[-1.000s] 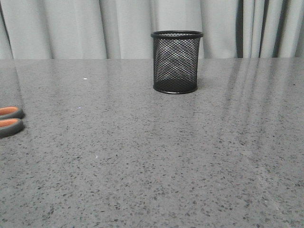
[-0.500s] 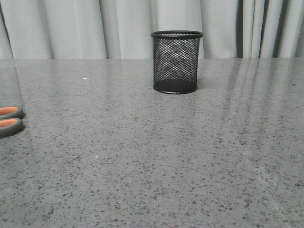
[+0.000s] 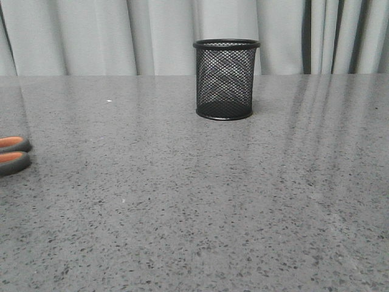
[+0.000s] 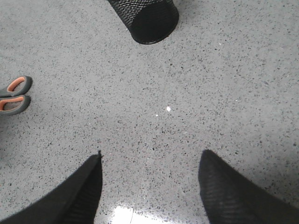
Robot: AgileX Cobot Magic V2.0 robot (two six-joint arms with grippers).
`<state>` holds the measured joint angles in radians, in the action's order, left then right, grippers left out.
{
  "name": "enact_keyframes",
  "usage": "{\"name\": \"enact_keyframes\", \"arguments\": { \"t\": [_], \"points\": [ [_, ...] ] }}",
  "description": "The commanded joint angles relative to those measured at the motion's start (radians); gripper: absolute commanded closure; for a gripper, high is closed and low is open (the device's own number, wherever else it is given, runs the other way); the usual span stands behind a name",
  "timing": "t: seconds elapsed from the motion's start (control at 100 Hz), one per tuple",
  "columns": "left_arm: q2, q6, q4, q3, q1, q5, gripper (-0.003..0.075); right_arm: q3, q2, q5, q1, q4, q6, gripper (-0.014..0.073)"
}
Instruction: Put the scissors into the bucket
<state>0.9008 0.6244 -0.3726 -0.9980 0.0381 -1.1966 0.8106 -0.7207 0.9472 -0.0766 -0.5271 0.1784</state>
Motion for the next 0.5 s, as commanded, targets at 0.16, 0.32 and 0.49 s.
{"name": "enact_keyframes", "arguments": {
  "t": [0.16, 0.32, 0.49],
  "points": [
    [0.236, 0.345, 0.066, -0.158, -0.003, -0.054, 0.0321, 0.035, -0.006, -0.057, 0.0, -0.031, 0.008, 0.0188],
    [0.357, 0.521, 0.066, -0.207, -0.003, -0.058, 0.0321, 0.035, -0.006, -0.06, 0.0, -0.031, 0.026, 0.0188],
    [0.461, 0.534, 0.091, -0.213, 0.003, -0.058, 0.0321, 0.035, -0.006, -0.064, 0.0, -0.031, 0.051, 0.0188]
  ]
}}
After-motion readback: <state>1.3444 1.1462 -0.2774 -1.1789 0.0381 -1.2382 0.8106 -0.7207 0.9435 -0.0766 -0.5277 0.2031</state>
